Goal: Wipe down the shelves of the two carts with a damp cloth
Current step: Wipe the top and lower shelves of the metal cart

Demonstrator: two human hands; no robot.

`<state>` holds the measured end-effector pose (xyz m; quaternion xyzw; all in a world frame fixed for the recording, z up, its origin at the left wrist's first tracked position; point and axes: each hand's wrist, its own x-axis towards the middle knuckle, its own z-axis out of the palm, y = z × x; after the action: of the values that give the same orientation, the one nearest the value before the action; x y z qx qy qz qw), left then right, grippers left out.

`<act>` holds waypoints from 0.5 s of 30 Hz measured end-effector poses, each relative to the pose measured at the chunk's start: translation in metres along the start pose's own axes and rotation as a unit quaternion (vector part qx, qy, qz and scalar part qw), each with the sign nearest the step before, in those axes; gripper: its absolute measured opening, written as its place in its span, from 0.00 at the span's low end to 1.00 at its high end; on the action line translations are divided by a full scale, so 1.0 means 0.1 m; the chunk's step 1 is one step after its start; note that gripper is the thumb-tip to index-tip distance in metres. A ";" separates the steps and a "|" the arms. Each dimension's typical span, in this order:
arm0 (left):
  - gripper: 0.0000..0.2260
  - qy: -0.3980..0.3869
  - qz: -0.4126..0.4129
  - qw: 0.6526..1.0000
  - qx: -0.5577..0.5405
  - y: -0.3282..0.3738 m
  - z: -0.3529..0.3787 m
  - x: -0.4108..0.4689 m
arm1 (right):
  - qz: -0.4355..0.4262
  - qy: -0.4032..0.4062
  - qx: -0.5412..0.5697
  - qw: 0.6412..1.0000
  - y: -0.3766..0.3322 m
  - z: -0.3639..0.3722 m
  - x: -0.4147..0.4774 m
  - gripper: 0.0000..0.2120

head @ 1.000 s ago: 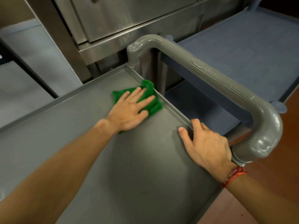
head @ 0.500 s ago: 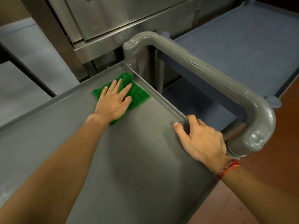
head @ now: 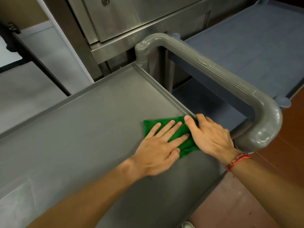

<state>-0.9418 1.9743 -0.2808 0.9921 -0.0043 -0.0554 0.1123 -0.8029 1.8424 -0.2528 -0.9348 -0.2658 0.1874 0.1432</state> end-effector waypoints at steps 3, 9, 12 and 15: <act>0.29 0.020 -0.034 0.999 0.015 -0.37 -0.09 0.02 | -0.002 0.001 0.000 1.000 0.00 -0.01 0.01 0.32; 0.31 0.007 -0.161 0.987 -0.017 -0.84 -0.18 -0.29 | -0.012 0.011 -0.009 1.000 0.02 0.01 0.01 0.33; 0.29 0.017 -0.136 0.991 -0.013 -0.50 -0.05 -0.46 | -0.013 0.017 -0.009 1.000 0.02 0.01 0.01 0.33; 0.27 0.033 -0.068 0.997 -0.015 -0.06 0.09 -0.73 | -0.017 0.020 -0.009 1.000 0.01 0.01 0.01 0.32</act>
<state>-1.0155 1.9800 -0.2829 0.9896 0.0680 -0.0300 0.1230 -0.8017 1.8418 -0.2541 -0.9351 -0.2800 0.1637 0.1429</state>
